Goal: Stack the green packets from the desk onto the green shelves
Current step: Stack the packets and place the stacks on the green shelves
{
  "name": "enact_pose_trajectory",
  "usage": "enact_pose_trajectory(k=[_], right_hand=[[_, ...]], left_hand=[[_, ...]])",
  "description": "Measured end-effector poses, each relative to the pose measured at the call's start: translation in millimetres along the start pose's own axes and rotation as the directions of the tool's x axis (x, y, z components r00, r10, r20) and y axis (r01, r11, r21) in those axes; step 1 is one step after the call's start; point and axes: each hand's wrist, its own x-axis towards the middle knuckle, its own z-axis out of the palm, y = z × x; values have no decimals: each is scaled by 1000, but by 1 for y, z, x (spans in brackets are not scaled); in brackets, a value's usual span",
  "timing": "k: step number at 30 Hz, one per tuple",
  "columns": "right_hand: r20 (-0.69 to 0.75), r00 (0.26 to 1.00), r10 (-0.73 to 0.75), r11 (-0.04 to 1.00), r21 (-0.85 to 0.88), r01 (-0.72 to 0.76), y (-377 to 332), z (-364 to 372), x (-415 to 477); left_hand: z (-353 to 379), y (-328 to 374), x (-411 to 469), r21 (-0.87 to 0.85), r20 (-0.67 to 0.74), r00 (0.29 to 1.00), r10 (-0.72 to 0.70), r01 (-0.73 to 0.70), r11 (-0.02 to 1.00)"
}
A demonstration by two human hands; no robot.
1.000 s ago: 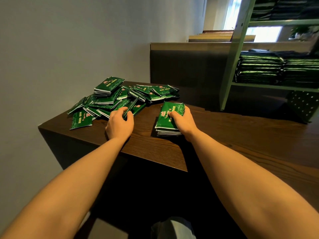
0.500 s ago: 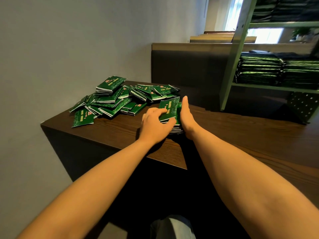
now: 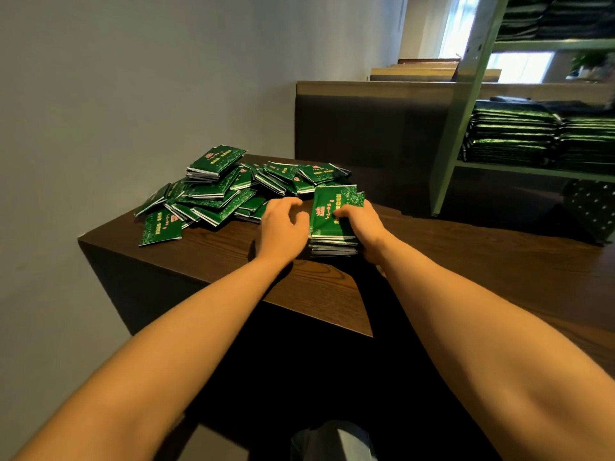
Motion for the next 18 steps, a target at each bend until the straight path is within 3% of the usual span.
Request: enact_pose_trajectory(k=[3, 6, 13, 18], right_hand=[[-52, 998, -35, 999, -12, 34, 5, 3, 4], [-84, 996, -22, 1000, -13, 21, 9, 3, 10], [-48, 999, 21, 1000, -18, -22, 7, -2, 13], [-69, 998, 7, 1000, -19, -8, 8, -4, 9]], left_hand=[[-2, -28, 19, 378, 72, 991, -110, 75, 923], [0, -46, 29, 533, 132, 969, -207, 107, 840], [7, -53, 32, 624, 188, 933, -307, 128, 771], [8, -50, 25, 584, 24, 996, -88, 58, 810]])
